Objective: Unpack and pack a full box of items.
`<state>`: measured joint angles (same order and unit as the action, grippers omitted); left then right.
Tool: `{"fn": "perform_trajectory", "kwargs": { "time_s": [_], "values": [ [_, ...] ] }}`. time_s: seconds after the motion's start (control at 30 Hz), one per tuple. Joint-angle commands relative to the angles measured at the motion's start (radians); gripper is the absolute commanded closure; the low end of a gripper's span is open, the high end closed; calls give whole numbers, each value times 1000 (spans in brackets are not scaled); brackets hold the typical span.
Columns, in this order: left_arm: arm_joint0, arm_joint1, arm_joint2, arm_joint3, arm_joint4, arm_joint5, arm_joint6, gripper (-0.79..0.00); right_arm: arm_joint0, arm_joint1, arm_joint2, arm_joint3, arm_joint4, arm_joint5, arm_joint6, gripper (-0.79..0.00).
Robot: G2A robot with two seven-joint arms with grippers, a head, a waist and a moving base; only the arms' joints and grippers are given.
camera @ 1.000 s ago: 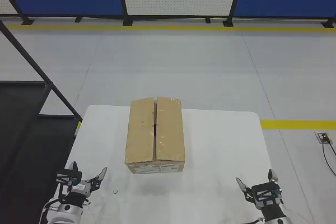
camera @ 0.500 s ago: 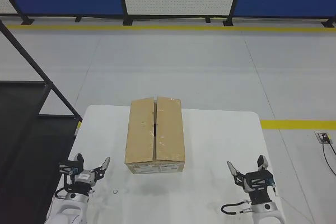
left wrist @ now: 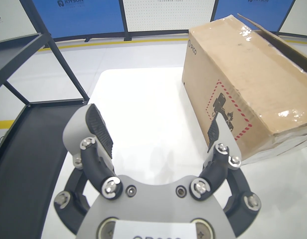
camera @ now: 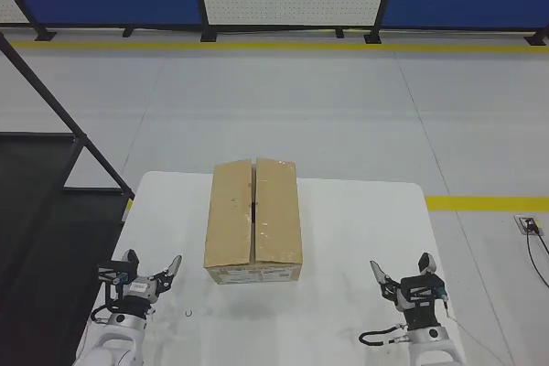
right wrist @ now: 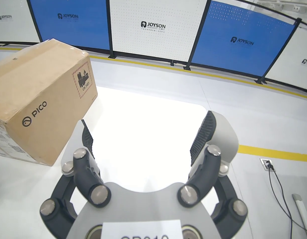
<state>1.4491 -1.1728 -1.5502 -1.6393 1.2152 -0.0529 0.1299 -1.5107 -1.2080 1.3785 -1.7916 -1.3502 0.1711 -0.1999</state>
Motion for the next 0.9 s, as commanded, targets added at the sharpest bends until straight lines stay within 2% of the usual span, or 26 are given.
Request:
{"fn": "perform_trajectory", "kwargs": {
  "time_s": [0.0,0.17,0.37,0.53,0.87],
  "values": [
    [-26,-3,20,24,-15,-9,-28,-785,0,-3,-11,8,0,2,-18,-785],
    [-108,-12,60,118,-22,14,-53,-785,-27,-7,-15,6,-16,-1,-66,-785],
    [-176,-21,131,195,15,-37,-60,-785,-49,-9,-10,8,-46,-13,-111,-785],
    [-189,-26,162,208,35,-51,-40,-785,-58,-11,-2,7,-96,22,-110,-785],
    [-165,-30,175,176,41,-85,-9,-785,-57,-11,-1,6,-94,19,-107,-785]
  ]
}}
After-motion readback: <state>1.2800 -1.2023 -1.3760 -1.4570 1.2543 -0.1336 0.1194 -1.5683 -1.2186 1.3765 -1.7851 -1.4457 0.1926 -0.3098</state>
